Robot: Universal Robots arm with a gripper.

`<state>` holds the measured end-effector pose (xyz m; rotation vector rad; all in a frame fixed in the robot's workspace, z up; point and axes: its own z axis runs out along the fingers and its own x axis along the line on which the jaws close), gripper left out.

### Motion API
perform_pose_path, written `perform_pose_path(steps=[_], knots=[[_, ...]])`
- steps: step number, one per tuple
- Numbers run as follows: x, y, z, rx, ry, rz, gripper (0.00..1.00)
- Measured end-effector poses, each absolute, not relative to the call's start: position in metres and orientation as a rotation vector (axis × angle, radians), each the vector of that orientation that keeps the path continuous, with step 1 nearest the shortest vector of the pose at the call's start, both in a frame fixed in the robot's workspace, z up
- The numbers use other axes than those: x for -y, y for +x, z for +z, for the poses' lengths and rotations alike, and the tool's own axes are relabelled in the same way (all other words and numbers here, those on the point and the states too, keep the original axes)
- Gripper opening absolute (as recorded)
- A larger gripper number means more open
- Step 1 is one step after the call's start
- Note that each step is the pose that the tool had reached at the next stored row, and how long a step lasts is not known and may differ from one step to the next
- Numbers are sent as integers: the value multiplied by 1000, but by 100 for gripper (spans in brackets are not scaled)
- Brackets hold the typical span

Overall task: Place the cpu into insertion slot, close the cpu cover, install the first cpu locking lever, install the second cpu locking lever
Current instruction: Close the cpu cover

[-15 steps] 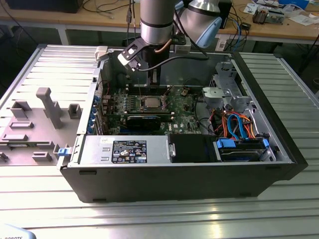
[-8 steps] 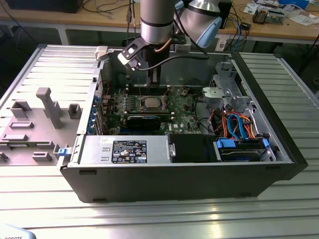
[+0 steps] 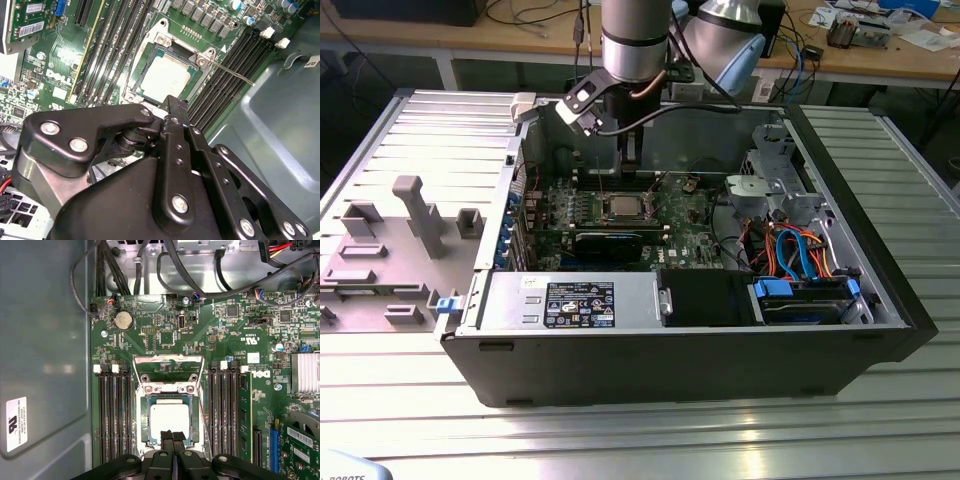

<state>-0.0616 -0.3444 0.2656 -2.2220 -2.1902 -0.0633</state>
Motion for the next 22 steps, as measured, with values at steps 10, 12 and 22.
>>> perform_pose_path(steps=[10,12,22], knots=[[344,-62,277,2190,-2222,-63,11],[344,-62,278,2190,-2222,-63,11],[344,-62,280,2190,-2222,-63,11]])
